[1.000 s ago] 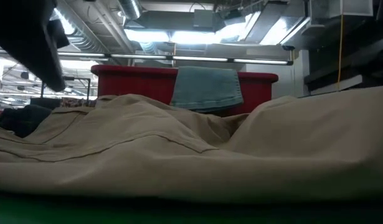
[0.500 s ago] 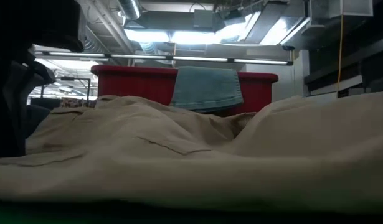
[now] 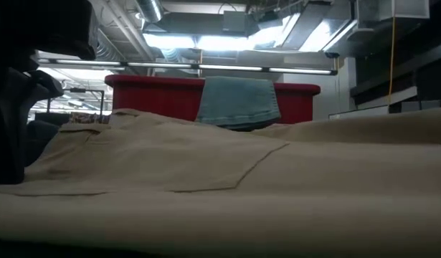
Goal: Fold Laundry from Bin
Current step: Fold the brown shorts
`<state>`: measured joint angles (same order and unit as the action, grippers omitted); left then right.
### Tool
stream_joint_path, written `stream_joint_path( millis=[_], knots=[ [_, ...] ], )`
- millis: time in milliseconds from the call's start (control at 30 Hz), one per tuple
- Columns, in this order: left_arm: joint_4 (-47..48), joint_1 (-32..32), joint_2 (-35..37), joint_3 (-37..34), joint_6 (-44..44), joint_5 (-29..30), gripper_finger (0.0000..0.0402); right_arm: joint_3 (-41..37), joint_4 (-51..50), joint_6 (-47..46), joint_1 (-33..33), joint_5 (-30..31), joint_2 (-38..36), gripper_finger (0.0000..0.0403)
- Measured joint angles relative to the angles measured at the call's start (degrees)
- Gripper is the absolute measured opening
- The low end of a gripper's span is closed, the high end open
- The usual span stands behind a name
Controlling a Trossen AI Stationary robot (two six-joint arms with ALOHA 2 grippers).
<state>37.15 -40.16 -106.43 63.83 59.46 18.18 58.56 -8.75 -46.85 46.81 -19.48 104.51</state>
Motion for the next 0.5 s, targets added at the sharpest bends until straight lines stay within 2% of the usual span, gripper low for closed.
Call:
stream_joint_path(
  millis=[167, 500],
  knots=[
    [0.0, 0.0, 0.1, 0.0, 0.0, -2.8, 0.0001, 2.5, -0.3, 0.5, 0.1, -1.8, 0.0, 0.0009],
    [0.1, 0.0, 0.1, 0.0, 0.0, -3.1, 0.0001, 6.3, -2.2, 3.6, 0.1, -1.3, -0.1, 0.0010]
  ],
)
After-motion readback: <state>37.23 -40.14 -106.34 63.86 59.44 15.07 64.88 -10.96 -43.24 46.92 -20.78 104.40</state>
